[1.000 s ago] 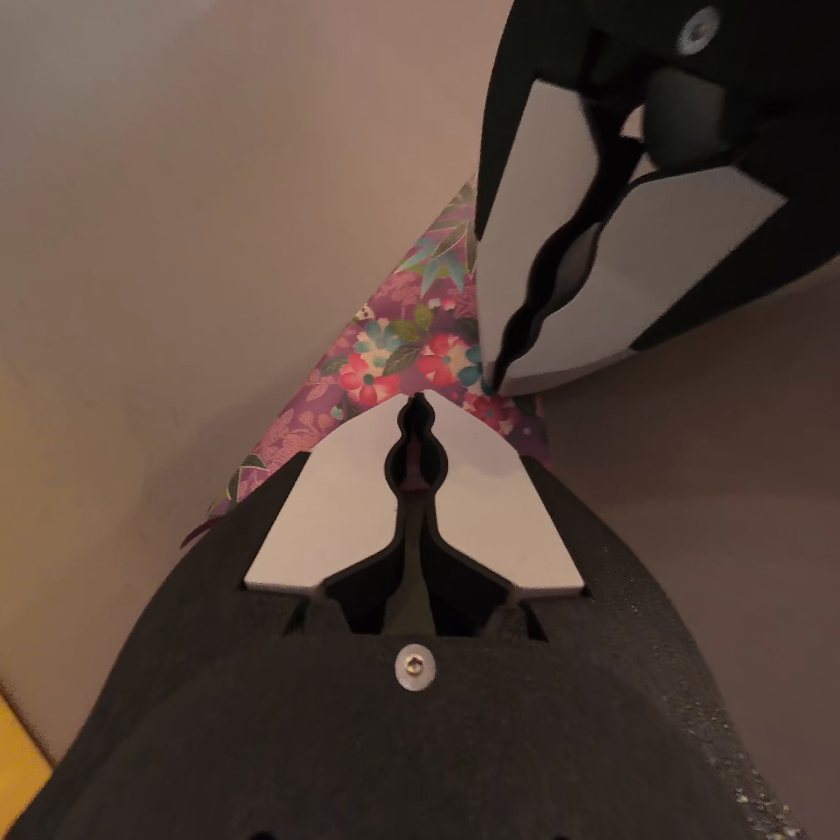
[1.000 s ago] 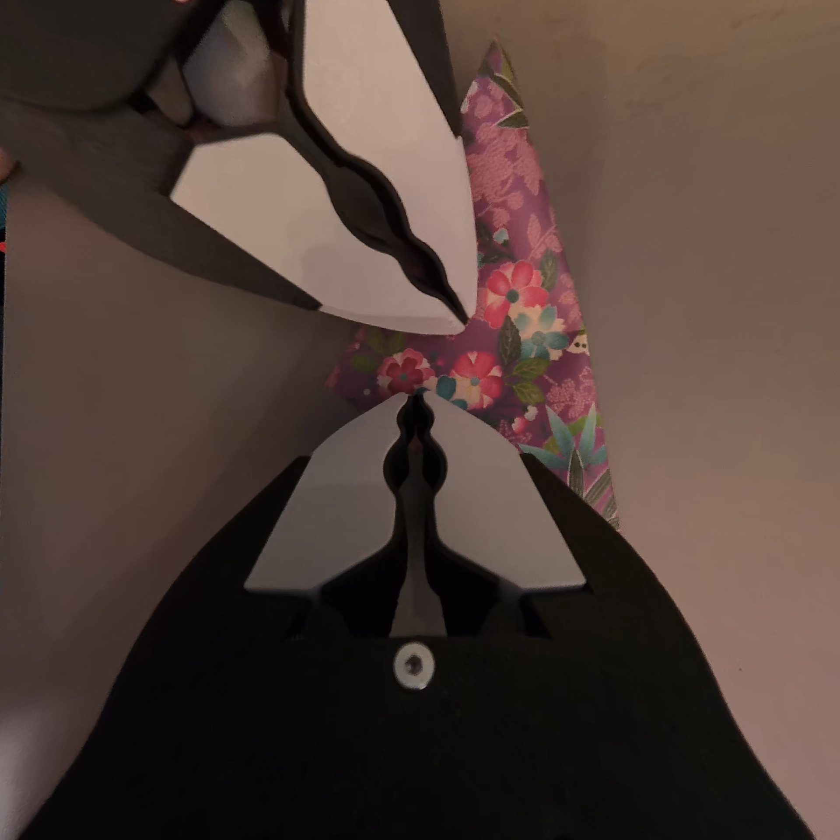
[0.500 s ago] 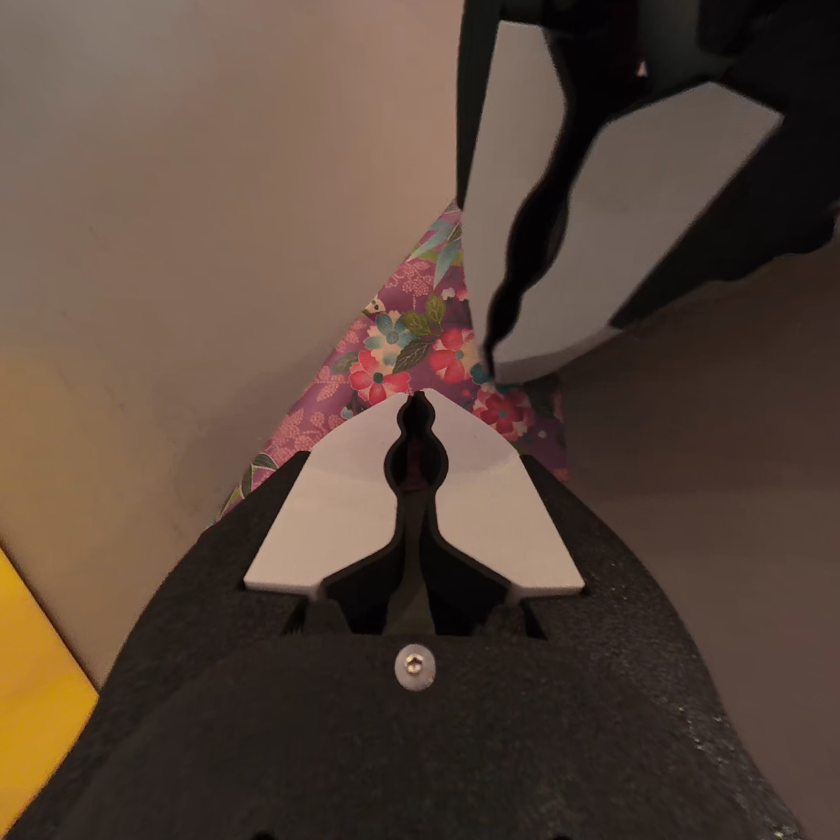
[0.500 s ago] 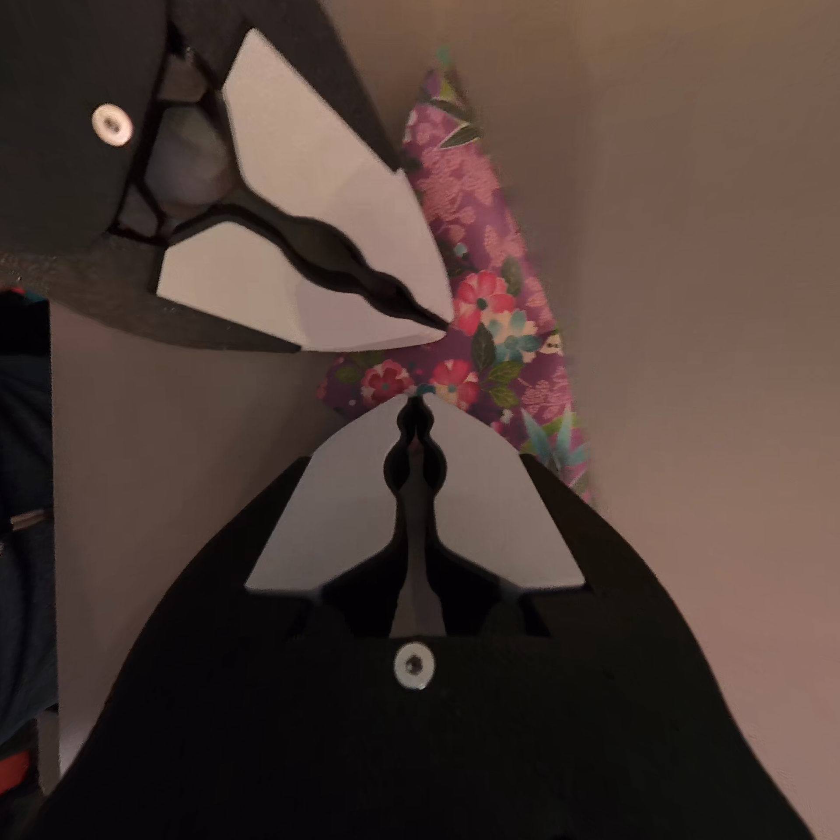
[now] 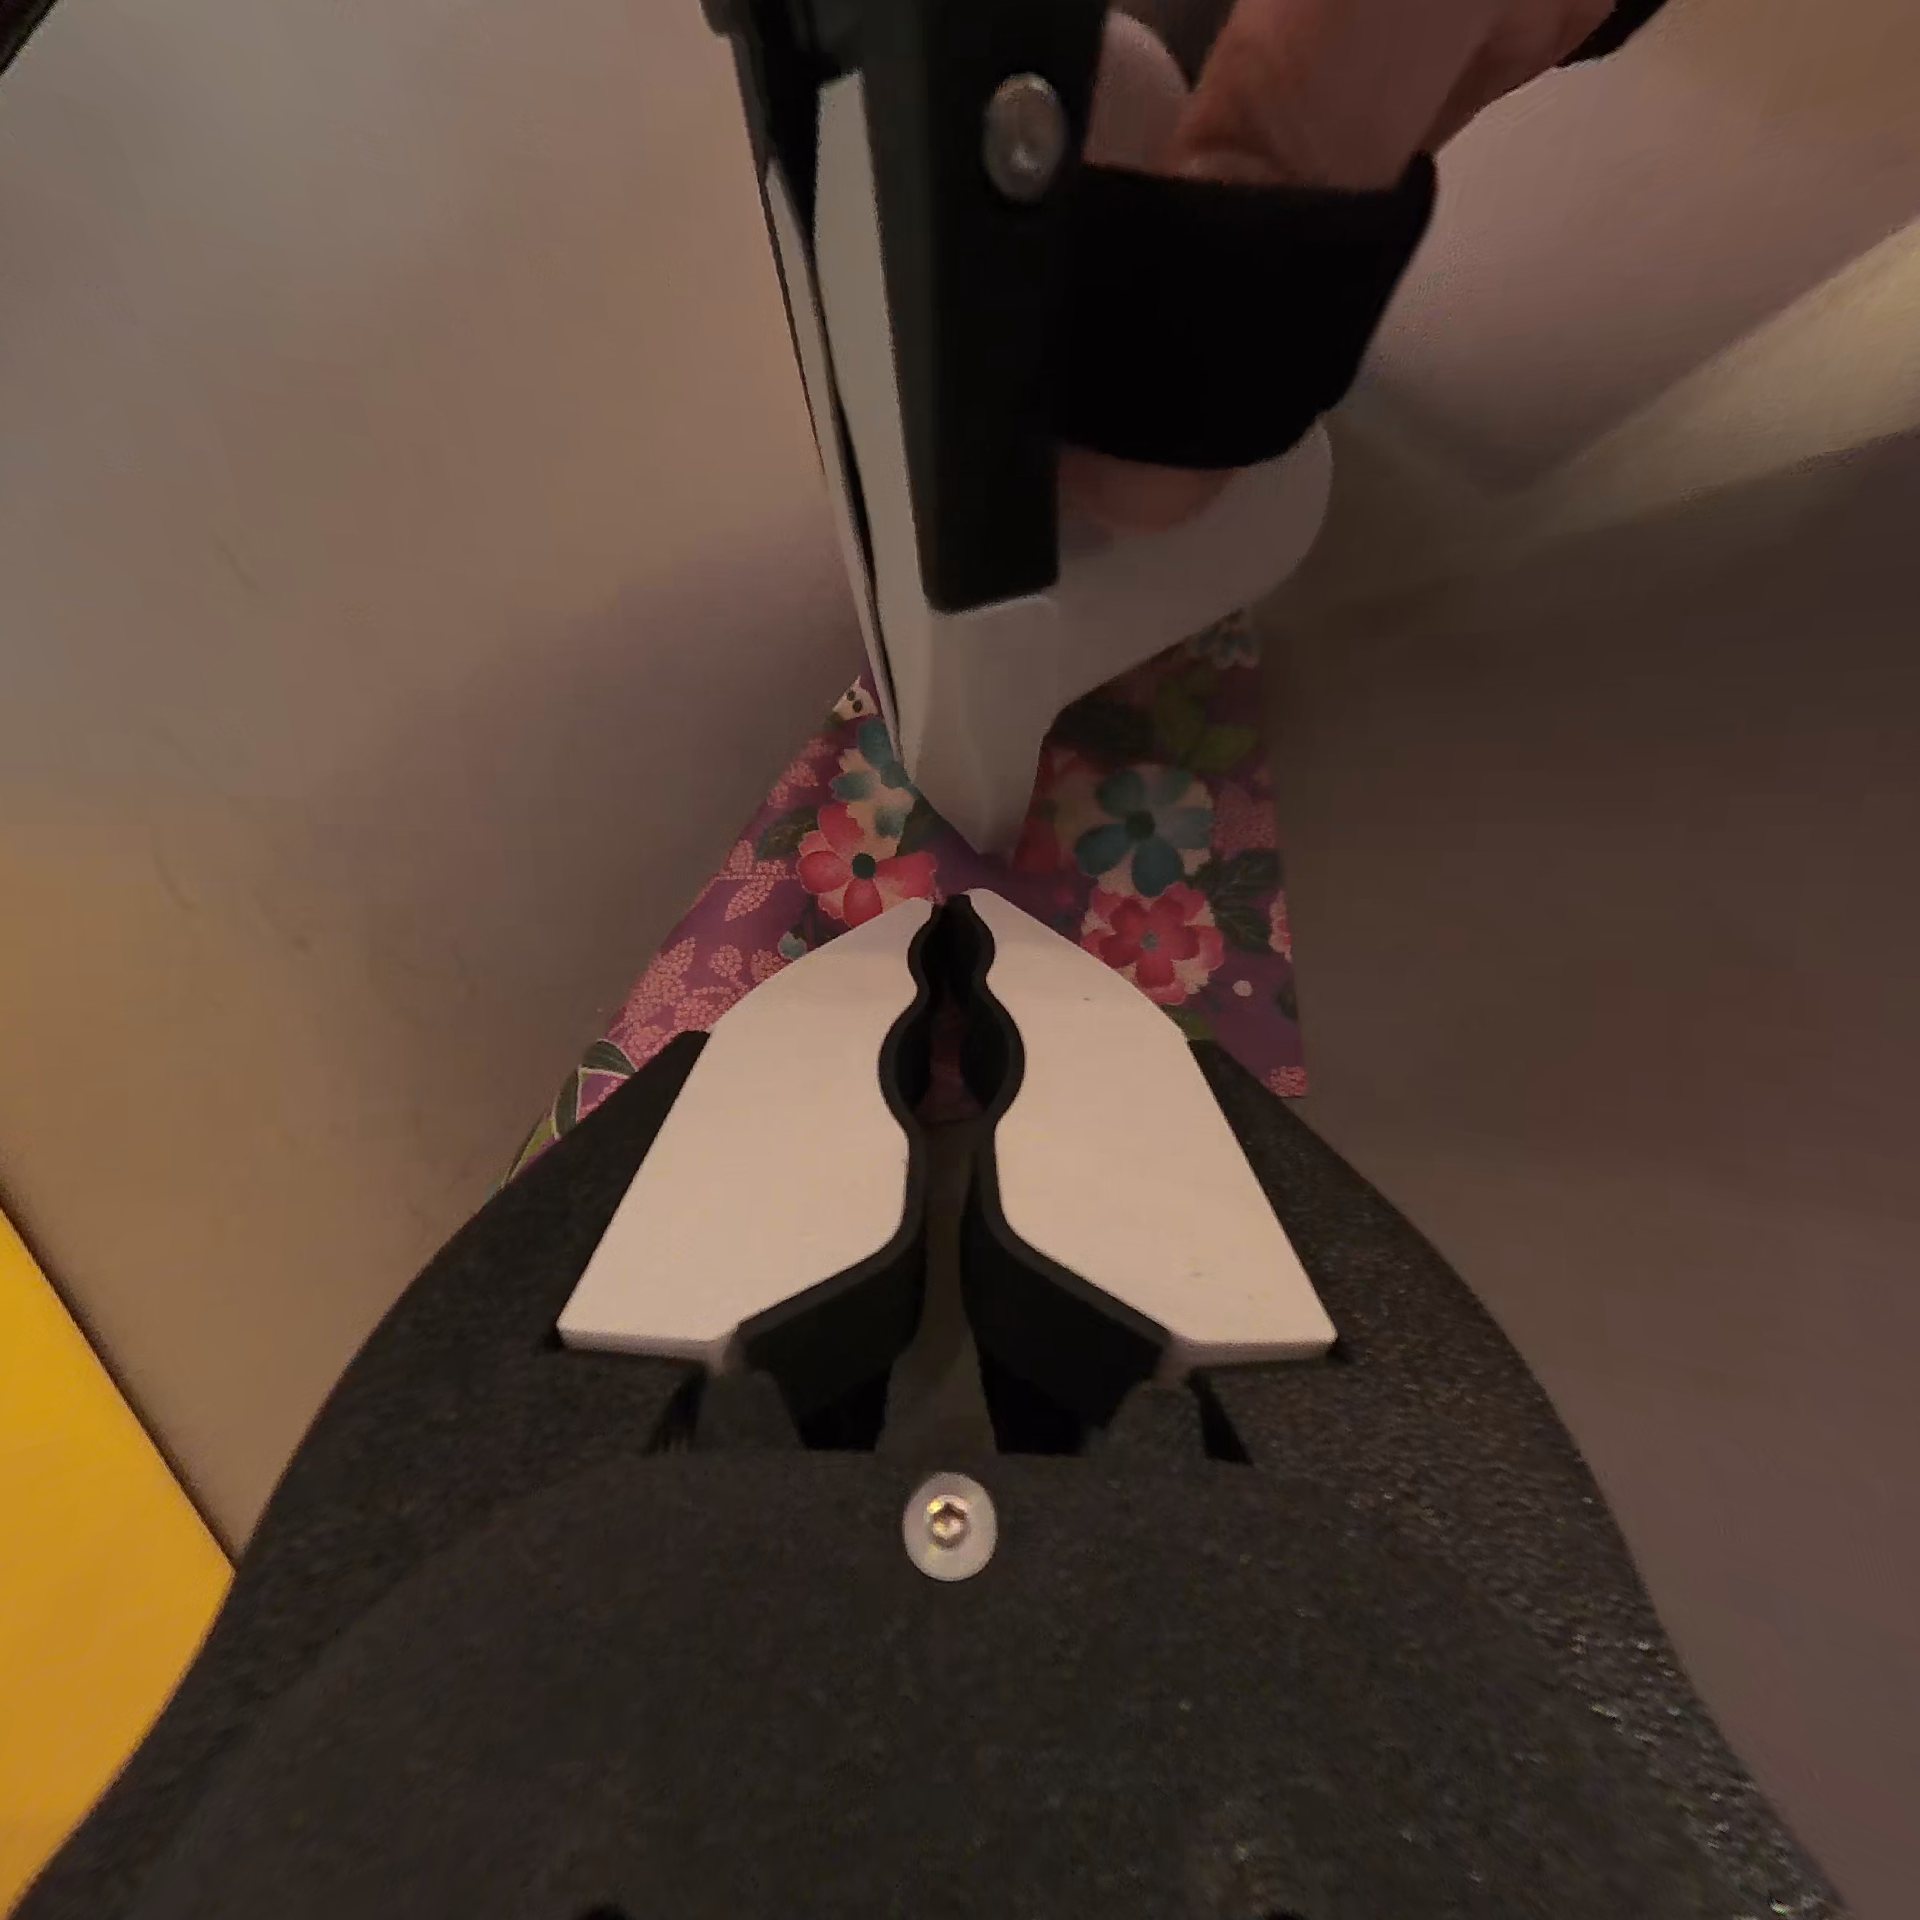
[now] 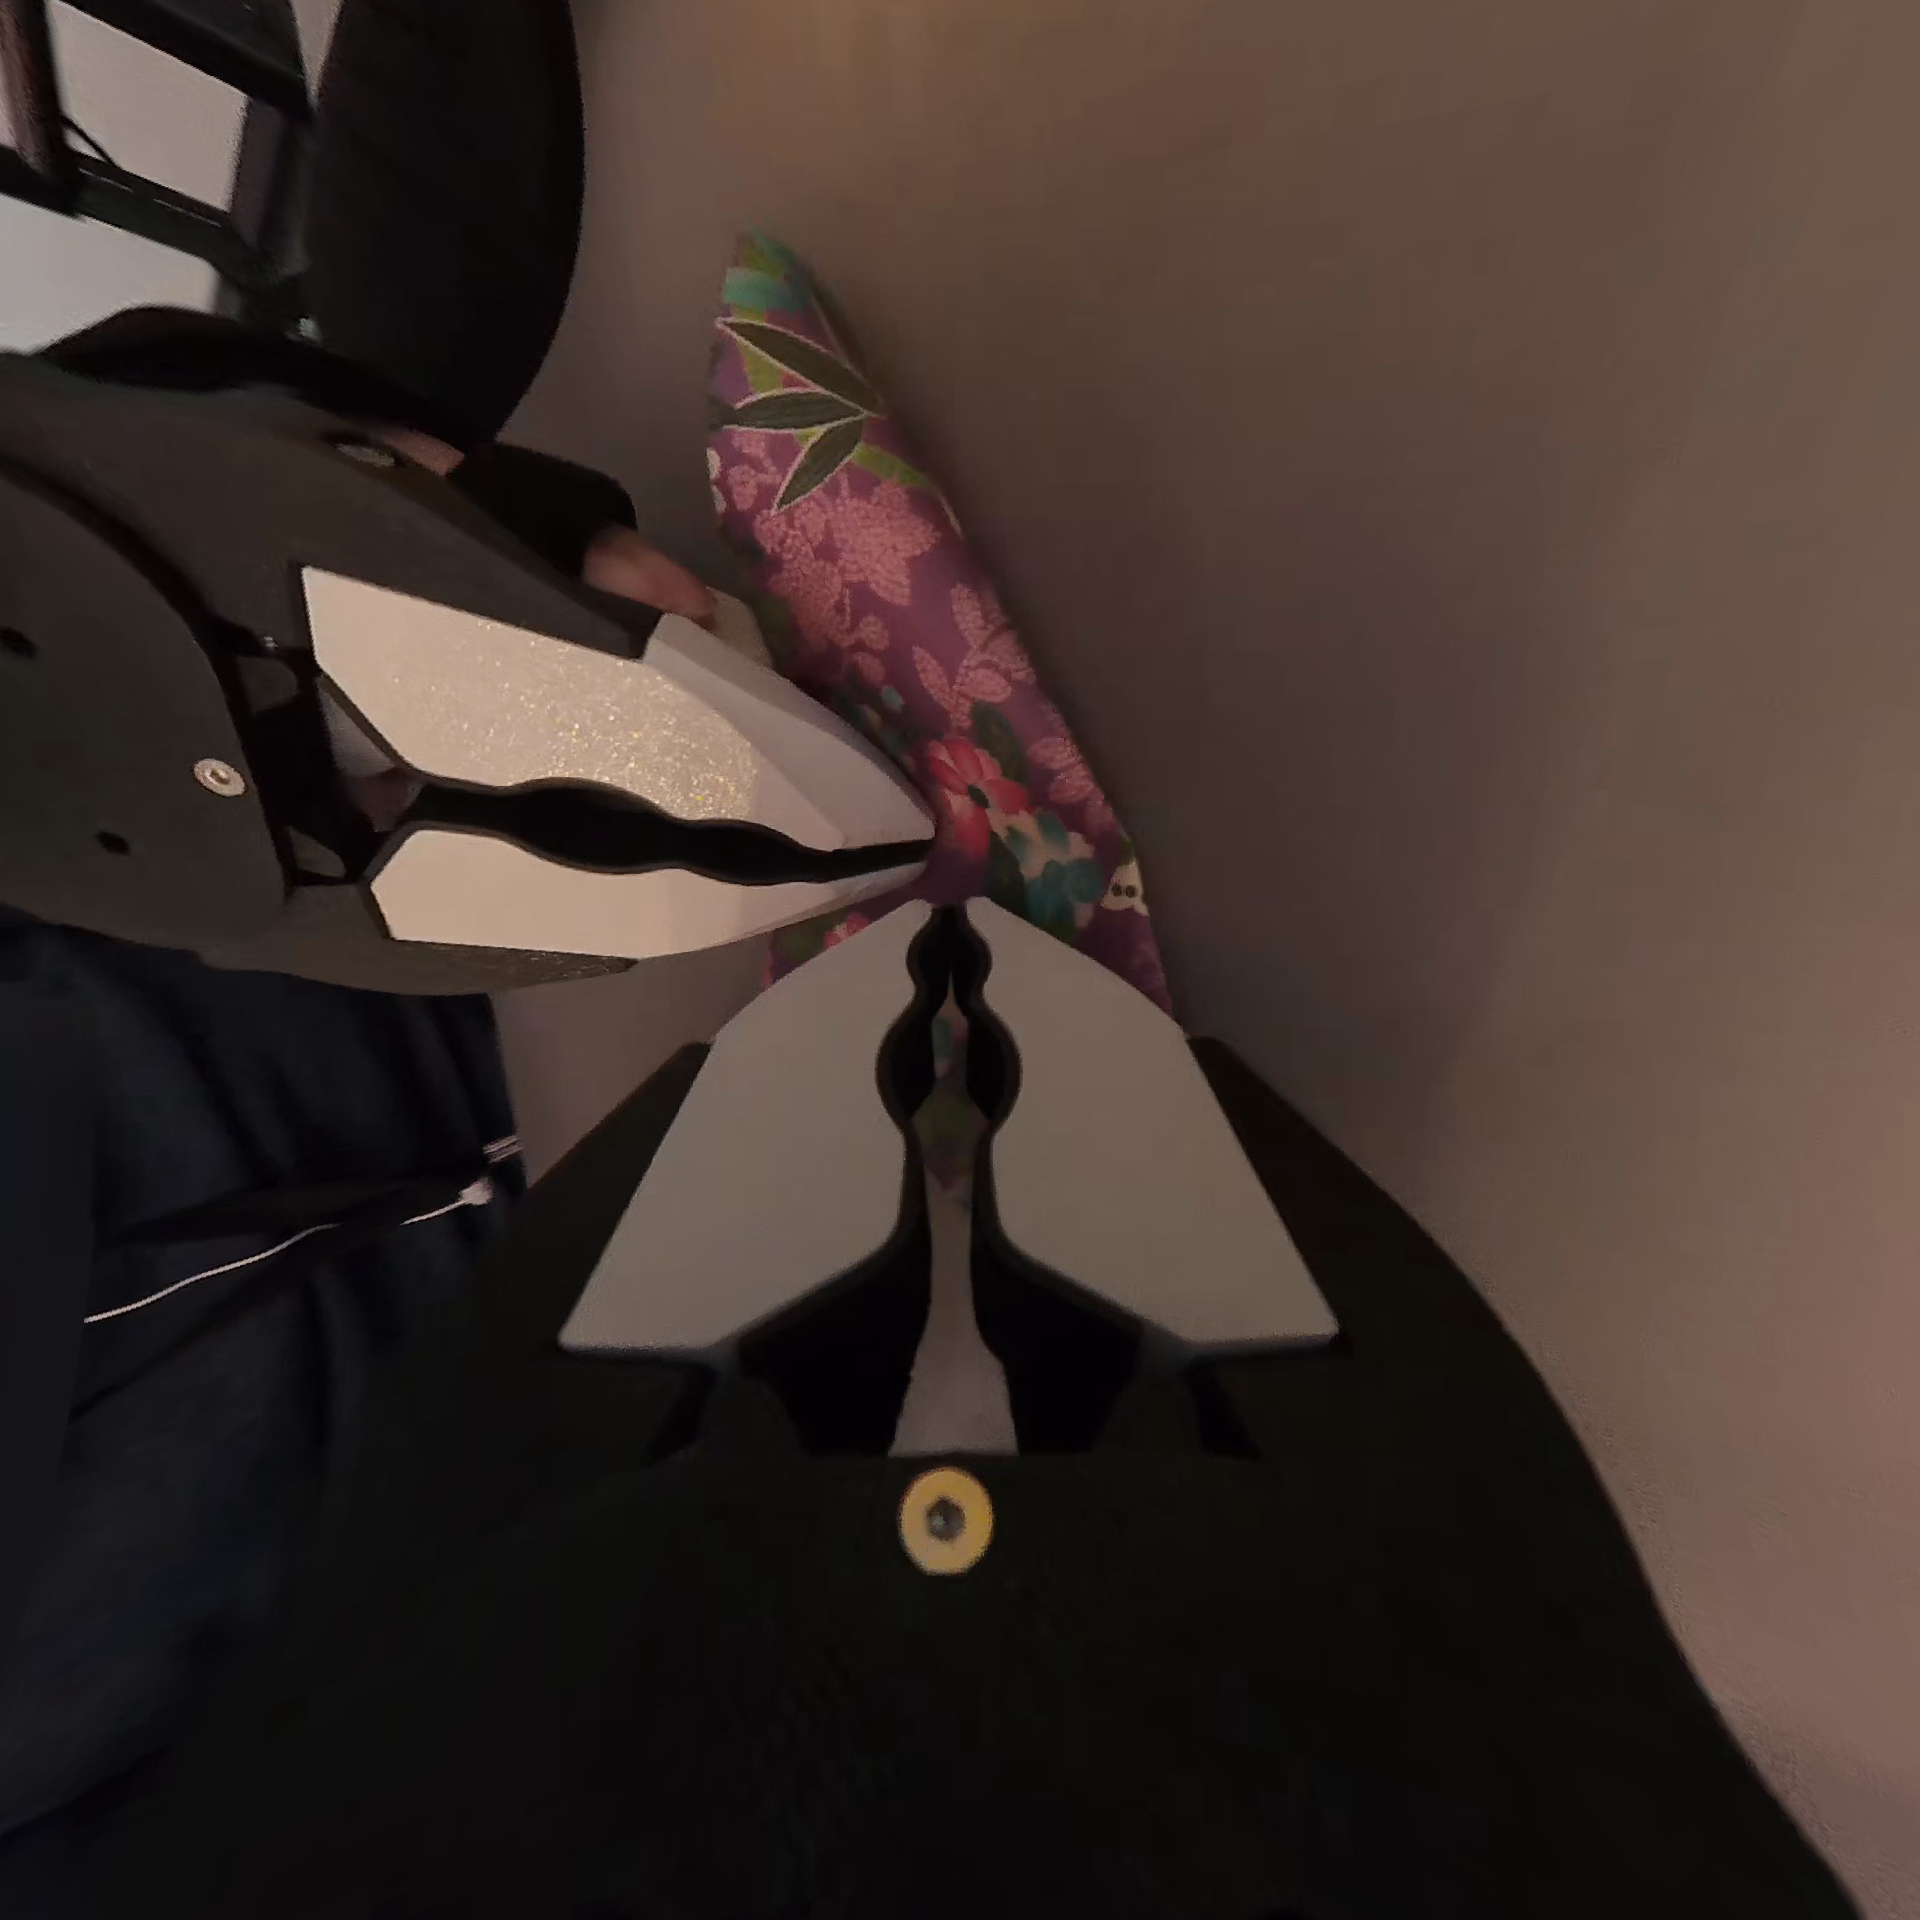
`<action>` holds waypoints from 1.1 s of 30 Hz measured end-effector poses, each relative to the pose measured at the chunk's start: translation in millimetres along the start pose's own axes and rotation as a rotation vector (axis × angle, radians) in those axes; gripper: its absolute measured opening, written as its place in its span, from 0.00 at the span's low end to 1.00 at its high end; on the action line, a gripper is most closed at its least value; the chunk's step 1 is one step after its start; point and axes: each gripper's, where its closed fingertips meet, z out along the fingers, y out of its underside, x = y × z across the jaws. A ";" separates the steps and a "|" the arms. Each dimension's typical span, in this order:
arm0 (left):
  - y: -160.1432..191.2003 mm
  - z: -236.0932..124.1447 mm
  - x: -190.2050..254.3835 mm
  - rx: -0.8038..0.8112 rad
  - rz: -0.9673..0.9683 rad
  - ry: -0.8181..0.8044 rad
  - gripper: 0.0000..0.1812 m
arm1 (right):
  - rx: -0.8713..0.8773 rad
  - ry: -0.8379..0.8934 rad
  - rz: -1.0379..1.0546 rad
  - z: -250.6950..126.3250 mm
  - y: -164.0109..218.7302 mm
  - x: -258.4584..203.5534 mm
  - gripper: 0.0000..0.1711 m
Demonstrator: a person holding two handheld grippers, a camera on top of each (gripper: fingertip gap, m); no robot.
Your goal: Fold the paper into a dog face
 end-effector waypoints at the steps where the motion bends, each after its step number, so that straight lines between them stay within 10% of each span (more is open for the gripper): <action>1: 0.0 0.0 0.1 -0.001 0.005 -0.002 0.01 | -0.008 -0.032 0.030 0.0 0.0 -0.1 0.01; 15: 0.9 -0.4 0.0 -0.010 0.055 -0.011 0.00 | -0.340 -0.334 0.107 -3.1 0.0 -3.1 0.01; 33: 1.2 -0.8 -0.6 -0.007 0.046 0.002 0.00 | -0.344 -0.227 0.086 -4.8 -6.7 6.1 0.01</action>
